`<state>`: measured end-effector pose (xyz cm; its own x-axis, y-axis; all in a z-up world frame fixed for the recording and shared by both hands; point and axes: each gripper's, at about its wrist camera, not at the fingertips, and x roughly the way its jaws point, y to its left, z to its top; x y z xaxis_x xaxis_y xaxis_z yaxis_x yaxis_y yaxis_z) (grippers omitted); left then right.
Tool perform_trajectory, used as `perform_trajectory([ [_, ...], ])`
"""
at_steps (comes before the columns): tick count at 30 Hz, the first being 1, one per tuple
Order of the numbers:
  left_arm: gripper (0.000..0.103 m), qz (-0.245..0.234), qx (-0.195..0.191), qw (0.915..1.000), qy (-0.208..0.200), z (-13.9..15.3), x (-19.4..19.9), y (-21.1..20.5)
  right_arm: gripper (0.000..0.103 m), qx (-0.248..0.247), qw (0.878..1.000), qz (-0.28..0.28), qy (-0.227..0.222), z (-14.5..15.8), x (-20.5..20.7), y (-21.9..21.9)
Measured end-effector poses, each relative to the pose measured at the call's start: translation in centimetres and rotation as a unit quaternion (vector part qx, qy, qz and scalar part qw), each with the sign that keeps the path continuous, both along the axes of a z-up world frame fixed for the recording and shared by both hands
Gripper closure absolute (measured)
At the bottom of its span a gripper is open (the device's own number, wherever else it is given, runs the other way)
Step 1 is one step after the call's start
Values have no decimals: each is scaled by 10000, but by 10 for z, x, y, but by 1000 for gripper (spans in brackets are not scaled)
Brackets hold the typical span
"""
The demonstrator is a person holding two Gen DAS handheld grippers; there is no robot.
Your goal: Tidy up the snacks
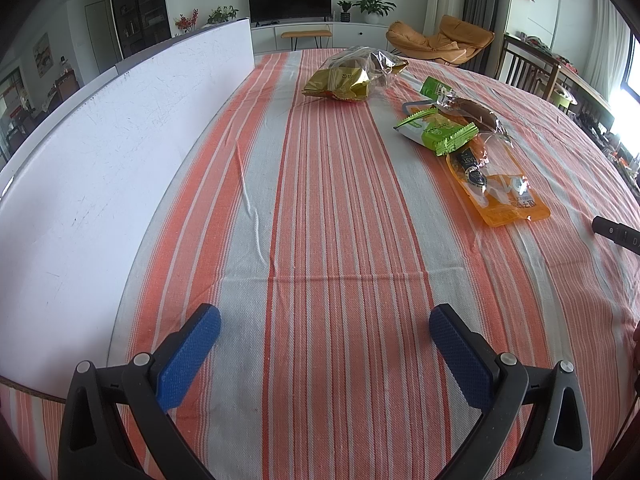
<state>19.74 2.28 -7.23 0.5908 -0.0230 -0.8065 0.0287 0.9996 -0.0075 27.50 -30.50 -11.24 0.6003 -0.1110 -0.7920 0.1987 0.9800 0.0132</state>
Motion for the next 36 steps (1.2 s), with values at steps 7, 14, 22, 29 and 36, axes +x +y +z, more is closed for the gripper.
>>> perform_trajectory([
  [7, 0, -2, 0, 10000, 0, 0, 0, 0, 9, 8, 10000, -2, -4, 0, 0, -1],
  [14, 0, -243, -10, 9997, 86, 0, -11, 18, 9, 15, 10000, -11, -5, 0, -1, -1],
  [22, 0, -89, -9, 10000, 6, 0, -13, 21, 7, 214, 9985, 165, 486, 4, 11, 6],
  [29, 0, -82, -9, 10000, 4, 0, -14, 21, 8, 768, 9785, 1821, 595, 25, 56, 118],
  [36, 0, -75, -16, 10000, -2, 0, -14, 22, 42, 80, 9677, 2432, 661, 14, 67, 197],
])
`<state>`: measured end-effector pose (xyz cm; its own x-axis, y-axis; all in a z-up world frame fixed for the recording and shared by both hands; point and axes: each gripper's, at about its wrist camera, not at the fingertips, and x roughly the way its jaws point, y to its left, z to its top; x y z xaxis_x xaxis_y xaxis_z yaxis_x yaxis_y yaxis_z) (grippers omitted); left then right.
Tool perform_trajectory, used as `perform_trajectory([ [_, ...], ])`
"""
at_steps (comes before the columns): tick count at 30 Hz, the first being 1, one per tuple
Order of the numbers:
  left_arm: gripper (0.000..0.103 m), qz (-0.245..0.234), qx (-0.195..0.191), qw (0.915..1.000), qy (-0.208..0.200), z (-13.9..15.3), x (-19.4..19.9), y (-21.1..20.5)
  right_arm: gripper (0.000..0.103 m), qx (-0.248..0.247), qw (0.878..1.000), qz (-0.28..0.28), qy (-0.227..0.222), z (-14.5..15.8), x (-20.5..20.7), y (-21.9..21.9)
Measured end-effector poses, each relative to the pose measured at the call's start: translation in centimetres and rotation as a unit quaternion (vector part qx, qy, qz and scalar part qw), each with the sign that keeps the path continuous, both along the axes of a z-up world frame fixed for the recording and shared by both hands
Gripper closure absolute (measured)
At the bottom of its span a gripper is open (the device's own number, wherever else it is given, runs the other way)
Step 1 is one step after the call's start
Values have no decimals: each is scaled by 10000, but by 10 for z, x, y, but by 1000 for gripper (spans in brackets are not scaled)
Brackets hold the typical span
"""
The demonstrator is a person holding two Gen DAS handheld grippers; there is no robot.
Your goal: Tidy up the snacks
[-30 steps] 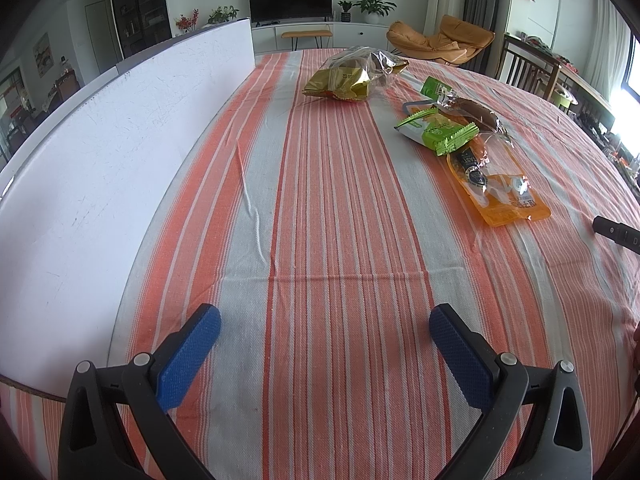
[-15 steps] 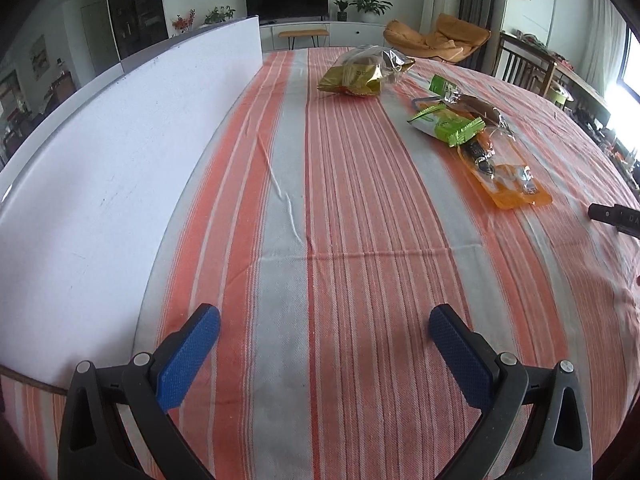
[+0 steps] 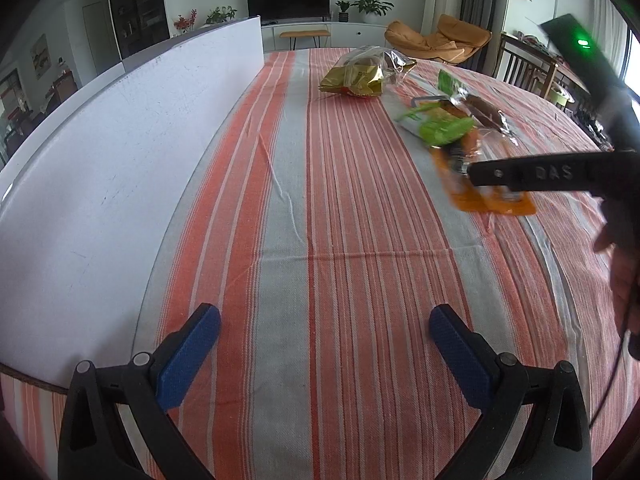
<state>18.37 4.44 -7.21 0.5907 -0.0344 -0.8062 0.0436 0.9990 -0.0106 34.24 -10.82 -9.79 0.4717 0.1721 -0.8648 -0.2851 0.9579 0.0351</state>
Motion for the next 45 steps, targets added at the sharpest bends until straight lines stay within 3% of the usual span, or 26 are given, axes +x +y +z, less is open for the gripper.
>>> perform_trajectory([
  [1, 0, 3, 0, 10000, 2, 0, 0, 0, 67, 48, 10000, 73, -18, 3, -7, 0],
  [2, 0, 5, 0, 10000, 2, 0, 0, 0, 75, 97, 9998, 166, 24, 4, -16, -3],
  [3, 0, 7, -2, 10000, 2, -1, 1, 0, 89, 121, 9997, 215, 51, 5, -24, -8],
  [5, 0, 10, -1, 10000, 2, -1, 1, 0, 97, 21, 9994, 344, 31, 5, -43, -17],
  [11, 0, 11, 2, 10000, 1, -1, 1, 0, 97, 15, 9990, 406, -178, 2, -94, -61],
  [13, 0, 12, 1, 10000, 1, -1, 1, 0, 90, 146, 9991, 324, -248, 2, -102, -74],
  [14, 0, 9, -1, 10000, 1, 0, 1, 0, 78, 172, 9989, 261, -355, 3, -108, -82],
  [15, 0, 9, -1, 10000, 1, 0, 1, 0, 41, 61, 9990, 142, -428, 2, -109, -88],
  [16, 0, 9, -1, 10000, 0, 0, 1, 0, 26, 6, 9987, 43, -503, 1, -110, -93],
  [17, 0, 9, 0, 10000, 0, 0, 1, 0, 23, -11, 9979, -96, -647, 1, -112, -102],
  [23, 0, 12, 1, 10000, 2, 0, 1, 0, 21, -24, 9962, -686, -544, -3, -89, -130],
  [27, 0, 9, 0, 10000, 1, 0, 1, 0, 12, 0, 9953, -753, -601, -5, -77, -133],
  [38, 0, -55, -12, 9999, 141, 1, 4, 1, 12, 1, 9946, -814, -645, -6, -79, -133],
  [42, 0, -260, -872, 9947, 473, 13, 34, 8, 12, 7, 9946, -811, -644, -6, -78, -134],
  [45, 1, -118, -1238, 9917, 319, 30, 68, 7, 12, 3, 9946, -812, -643, -6, -78, -133],
])
